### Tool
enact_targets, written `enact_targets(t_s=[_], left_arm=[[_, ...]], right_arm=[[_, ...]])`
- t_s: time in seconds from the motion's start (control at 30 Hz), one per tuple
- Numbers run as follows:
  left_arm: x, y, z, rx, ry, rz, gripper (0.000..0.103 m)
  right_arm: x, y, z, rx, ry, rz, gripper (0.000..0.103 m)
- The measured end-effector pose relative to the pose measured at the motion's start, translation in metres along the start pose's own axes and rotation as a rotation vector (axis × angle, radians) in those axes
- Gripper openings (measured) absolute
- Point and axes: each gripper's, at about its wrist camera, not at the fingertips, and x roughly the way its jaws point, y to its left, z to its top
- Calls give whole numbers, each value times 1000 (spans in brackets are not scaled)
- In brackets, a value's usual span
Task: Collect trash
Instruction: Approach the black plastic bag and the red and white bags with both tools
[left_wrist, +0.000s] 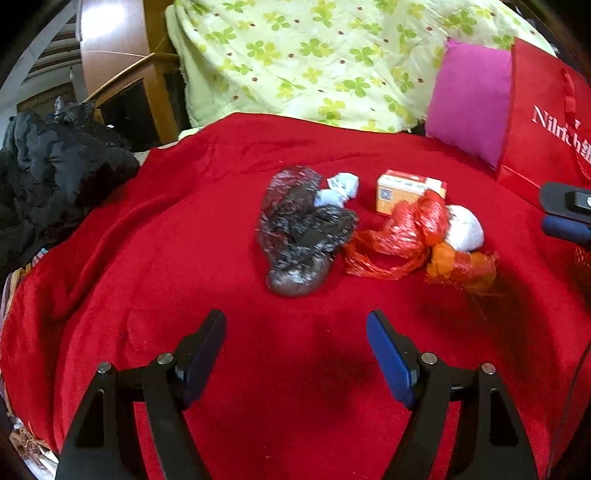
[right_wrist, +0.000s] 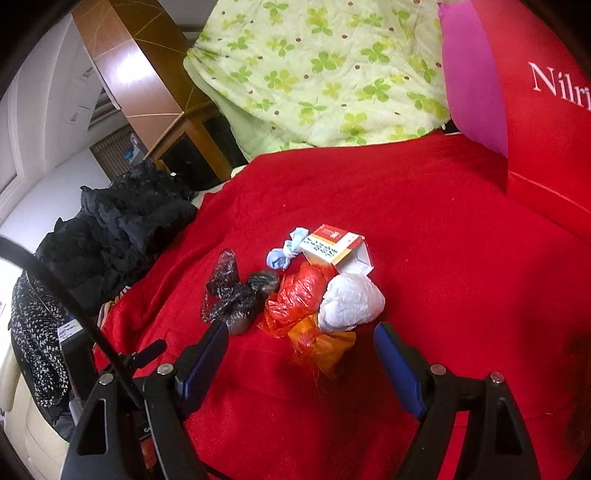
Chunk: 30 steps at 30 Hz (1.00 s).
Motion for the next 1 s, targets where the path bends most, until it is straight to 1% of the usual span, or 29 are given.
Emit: enact_targets(t_s=[0.13, 0.33, 0.77, 1.0], left_arm=[[-1, -14, -4, 41, 3, -32, 79], [-1, -29, -8, 91, 11, -56, 79], [-4, -54, -16, 171, 19, -94, 79], [-7, -61, -20, 196, 18, -104, 79]], right_arm=[[5, -2, -3, 13, 15, -16, 84], [6, -11, -3, 42, 21, -28, 84], [8, -19, -2, 65, 26, -44, 84], [7, -19, -1, 69, 28, -44, 84]])
